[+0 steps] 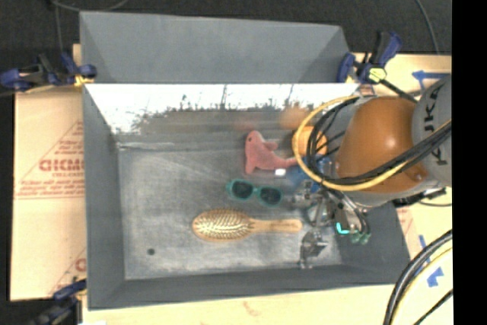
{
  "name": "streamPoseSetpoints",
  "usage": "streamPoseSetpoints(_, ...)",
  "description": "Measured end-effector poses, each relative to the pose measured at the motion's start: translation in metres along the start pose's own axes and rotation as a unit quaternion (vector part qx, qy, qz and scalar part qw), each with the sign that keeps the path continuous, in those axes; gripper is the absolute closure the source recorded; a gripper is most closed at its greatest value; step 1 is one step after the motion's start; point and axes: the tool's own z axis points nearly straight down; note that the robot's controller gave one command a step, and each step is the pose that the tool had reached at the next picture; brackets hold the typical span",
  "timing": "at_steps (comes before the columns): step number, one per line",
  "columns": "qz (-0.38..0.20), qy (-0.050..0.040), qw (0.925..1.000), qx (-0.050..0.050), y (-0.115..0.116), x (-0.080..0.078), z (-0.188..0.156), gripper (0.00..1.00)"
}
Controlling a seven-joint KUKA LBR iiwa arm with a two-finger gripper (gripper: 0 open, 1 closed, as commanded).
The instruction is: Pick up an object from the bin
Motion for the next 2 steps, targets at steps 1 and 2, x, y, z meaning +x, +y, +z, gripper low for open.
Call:
streamPoseSetpoints(1,-0.001,-0.004,1.0,0.001,0.0,-0.002,-0.004,0.0)
streamPoseSetpoints(2,0.029,-0.0058,0.9996,-0.002,0.01,-0.023,0.036,0.0)
